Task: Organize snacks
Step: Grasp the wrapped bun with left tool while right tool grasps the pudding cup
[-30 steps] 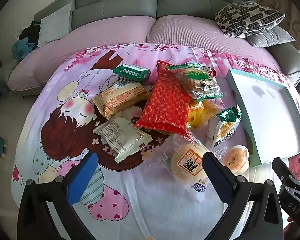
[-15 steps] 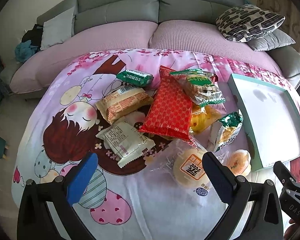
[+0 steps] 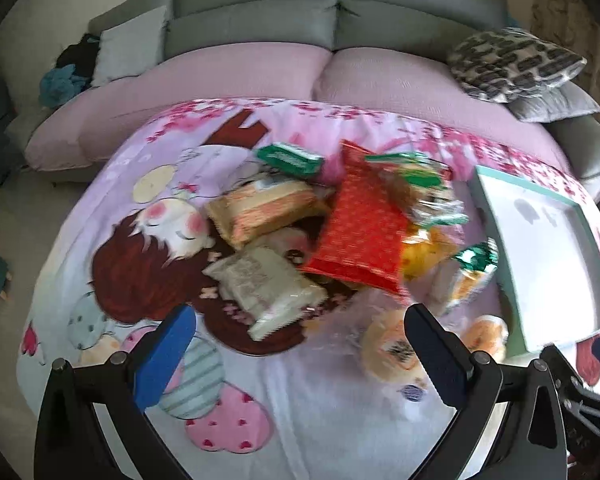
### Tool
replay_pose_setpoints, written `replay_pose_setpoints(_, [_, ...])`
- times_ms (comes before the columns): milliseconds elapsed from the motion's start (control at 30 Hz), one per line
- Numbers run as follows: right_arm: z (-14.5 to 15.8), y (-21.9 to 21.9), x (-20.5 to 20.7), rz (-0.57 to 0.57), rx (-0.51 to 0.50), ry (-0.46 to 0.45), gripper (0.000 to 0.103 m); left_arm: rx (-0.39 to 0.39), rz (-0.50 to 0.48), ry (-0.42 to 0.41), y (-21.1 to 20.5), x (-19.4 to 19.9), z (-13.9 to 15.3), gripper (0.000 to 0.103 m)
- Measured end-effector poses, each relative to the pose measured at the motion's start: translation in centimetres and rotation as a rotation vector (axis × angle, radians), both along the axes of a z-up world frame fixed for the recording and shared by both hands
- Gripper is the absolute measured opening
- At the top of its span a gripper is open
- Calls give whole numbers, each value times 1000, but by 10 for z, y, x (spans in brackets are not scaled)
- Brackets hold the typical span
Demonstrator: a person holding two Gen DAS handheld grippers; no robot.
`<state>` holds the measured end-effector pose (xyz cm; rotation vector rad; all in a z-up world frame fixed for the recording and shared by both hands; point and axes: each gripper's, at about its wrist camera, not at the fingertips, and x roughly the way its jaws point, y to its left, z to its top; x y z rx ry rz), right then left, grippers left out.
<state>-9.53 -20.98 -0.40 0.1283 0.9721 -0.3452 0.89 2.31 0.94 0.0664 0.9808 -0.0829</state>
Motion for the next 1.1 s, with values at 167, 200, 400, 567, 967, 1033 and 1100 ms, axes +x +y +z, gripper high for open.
replay_pose_setpoints(167, [-5,19,6,71,66,-4,103,-19,64,37,19,6,-3,103])
replay_pose_setpoints(200, [-6,24,8,84,75,-3,103,-30,66,47,20,7,-5,103])
replay_pose_setpoints(400, [-19,34,13,81,173,13,102,-133,14,140,12,7,-16,103])
replay_pose_setpoints(567, [-26,30,16,40,235,4,92,-248,1,230,2,11,-27,103])
replay_pose_setpoints(967, [-40,21,34,1,363,1,63,-322,12,377,-26,24,-53,85])
replay_pose_setpoints(1033, [-43,21,37,0,374,8,60,-336,17,397,-28,26,-58,85])
replay_pose_setpoints(1100, [-47,20,39,-4,381,21,52,-349,18,420,-34,27,-65,85])
